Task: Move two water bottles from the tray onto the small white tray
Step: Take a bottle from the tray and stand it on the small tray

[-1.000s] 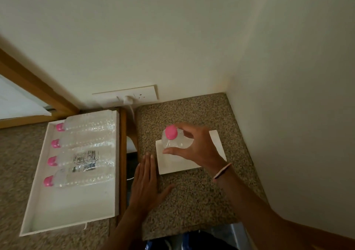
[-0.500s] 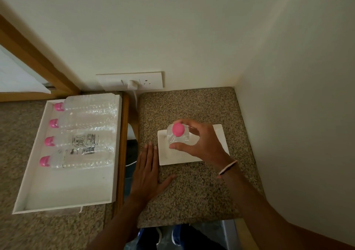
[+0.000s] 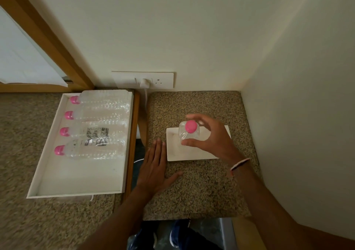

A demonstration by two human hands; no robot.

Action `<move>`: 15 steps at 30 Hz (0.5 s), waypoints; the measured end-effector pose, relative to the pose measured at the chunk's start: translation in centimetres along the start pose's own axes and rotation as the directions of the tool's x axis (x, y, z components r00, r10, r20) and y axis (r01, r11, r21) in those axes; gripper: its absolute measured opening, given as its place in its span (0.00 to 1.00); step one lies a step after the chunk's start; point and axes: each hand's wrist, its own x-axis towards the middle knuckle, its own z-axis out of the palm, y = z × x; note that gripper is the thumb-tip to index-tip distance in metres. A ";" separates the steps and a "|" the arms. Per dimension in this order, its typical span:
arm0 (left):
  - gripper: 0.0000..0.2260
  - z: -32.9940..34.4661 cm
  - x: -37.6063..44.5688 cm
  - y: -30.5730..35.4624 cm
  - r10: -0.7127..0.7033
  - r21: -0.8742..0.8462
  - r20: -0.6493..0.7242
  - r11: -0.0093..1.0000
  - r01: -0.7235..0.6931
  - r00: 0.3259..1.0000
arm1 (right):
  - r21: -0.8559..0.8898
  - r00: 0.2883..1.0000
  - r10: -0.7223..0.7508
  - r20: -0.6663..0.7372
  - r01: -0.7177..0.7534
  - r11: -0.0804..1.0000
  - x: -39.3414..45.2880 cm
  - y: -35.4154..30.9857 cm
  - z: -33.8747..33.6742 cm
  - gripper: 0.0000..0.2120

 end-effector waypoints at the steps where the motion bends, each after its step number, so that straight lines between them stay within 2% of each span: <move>1: 0.52 -0.5 0.0 0.0 0.020 -0.002 -0.011 1.000 -0.020 1.000 | -0.032 1.000 -0.009 0.006 0.010 0.999 0.0 -0.5 -0.4 0.37; 4: 0.53 -2.6 -0.1 0.0 0.070 0.001 -0.056 0.998 -0.070 0.996 | -0.101 0.999 -0.035 -0.003 0.034 0.994 0.1 -2.4 -1.3 0.43; 11: 0.52 -8.1 -1.3 -2.6 0.172 -0.018 -0.240 0.983 -0.182 0.955 | -0.357 0.994 -0.096 -0.045 0.073 0.931 1.1 -7.8 -0.1 0.46; 15: 0.51 -11.7 -3.3 -7.1 0.145 -0.013 -0.286 0.988 -0.155 0.947 | -0.455 0.990 -0.133 -0.040 0.100 0.885 1.9 -11.4 3.1 0.47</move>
